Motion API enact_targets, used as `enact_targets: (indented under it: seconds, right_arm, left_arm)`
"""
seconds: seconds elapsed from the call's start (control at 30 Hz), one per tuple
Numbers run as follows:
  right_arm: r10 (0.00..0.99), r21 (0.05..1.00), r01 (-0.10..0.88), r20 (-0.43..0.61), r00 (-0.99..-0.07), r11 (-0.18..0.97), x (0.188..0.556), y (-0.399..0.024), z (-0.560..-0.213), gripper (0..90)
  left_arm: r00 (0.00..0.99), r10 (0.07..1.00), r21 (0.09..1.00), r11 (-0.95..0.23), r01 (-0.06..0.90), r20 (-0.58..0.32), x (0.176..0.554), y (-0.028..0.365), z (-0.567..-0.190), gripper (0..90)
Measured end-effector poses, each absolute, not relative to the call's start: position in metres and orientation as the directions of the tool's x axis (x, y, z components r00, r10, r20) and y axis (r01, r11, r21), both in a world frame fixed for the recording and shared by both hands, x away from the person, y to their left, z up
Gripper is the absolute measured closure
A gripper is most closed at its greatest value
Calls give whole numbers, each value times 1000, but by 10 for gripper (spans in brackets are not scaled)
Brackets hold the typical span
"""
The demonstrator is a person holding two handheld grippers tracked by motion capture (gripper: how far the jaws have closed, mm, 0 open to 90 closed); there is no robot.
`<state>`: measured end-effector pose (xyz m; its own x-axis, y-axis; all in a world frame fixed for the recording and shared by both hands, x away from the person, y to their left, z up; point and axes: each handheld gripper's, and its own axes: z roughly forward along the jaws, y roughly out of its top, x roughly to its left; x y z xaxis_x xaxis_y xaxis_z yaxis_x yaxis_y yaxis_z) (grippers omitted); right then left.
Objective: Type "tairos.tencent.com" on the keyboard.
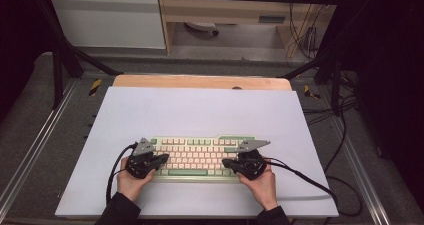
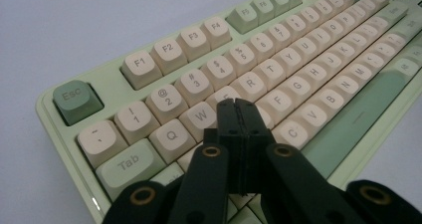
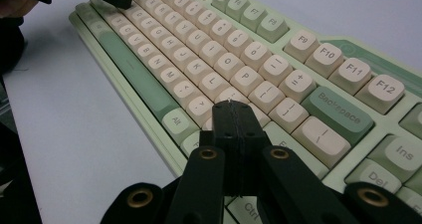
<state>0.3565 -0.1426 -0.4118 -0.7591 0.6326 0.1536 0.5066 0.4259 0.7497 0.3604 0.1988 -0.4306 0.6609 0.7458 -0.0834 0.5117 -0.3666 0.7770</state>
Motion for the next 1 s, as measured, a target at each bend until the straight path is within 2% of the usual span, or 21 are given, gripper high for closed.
enact_targets:
  seconds: [1.0]
  right_arm:
    - [631, 755, 503, 154, -760, 421, 356, -143, -410, 900]
  left_arm:
    - [669, 739, 786, -372, 494, -71, 353, 202, -427, 900]
